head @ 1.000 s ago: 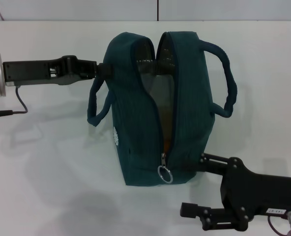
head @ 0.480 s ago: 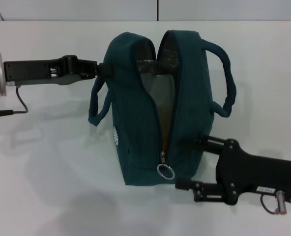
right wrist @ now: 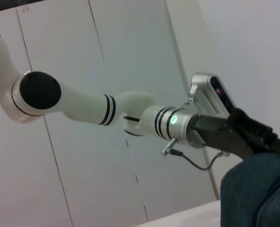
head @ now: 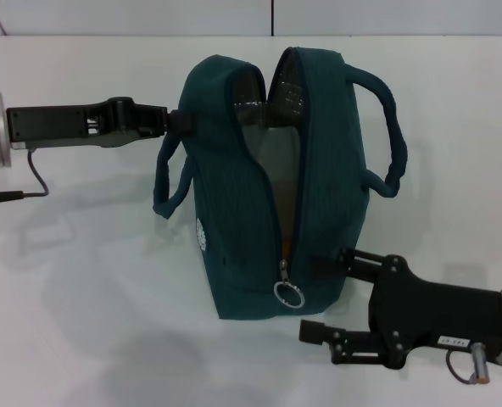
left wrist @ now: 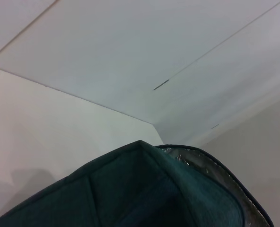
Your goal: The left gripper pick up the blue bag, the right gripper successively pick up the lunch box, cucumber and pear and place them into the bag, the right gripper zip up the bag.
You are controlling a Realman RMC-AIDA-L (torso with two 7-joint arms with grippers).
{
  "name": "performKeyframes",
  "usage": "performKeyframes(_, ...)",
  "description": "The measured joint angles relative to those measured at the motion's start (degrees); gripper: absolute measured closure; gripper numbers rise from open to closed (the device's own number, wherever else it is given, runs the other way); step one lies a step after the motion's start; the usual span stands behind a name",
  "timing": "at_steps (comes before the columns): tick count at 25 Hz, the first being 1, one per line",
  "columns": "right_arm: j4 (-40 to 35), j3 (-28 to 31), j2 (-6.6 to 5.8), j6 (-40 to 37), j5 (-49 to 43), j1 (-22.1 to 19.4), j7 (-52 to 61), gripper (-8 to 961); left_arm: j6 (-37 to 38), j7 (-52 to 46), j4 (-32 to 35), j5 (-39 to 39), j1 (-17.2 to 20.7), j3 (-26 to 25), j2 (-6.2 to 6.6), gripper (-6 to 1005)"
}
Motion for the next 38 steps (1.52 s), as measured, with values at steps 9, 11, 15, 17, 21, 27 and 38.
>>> performKeyframes(9, -0.21, -2.33, 0.22, 3.80, 0.00, 0.72, 0.82, 161, -0.04, 0.10, 0.00, 0.00, -0.07, -0.19, -0.33, 925)
performKeyframes(11, -0.21, -2.80, 0.22, 4.37, 0.00, 1.20, 0.90, 161, -0.06, 0.10, 0.00, 0.00, 0.03, -0.28, -0.36, 925)
performKeyframes(15, -0.37, -3.80, 0.30, 6.34, 0.05, 1.89, 0.93, 162, -0.14, 0.09, 0.00, -0.01, 0.22, -0.42, -0.46, 925)
performKeyframes(17, -0.37, -4.44, 0.31, 7.09, 0.25, 2.22, 1.38, 162, -0.15, 0.04, 0.00, -0.01, 0.17, -0.42, -0.58, 925)
performKeyframes(21, -0.37, -5.27, 0.30, 8.02, 0.34, 3.17, 3.14, 162, -0.18, -0.07, 0.00, -0.01, 0.03, -0.44, -0.65, 924)
performKeyframes(27, -0.43, -5.40, 0.27, 8.26, 0.60, 3.69, 3.26, 240, -0.18, -0.07, 0.00, -0.01, -0.02, -0.45, -0.66, 924)
performKeyframes(38, -1.51, -6.26, 0.27, 11.65, 0.74, 5.20, 5.34, 461, -0.18, 0.08, 0.00, -0.02, 0.08, -0.19, -0.65, 924)
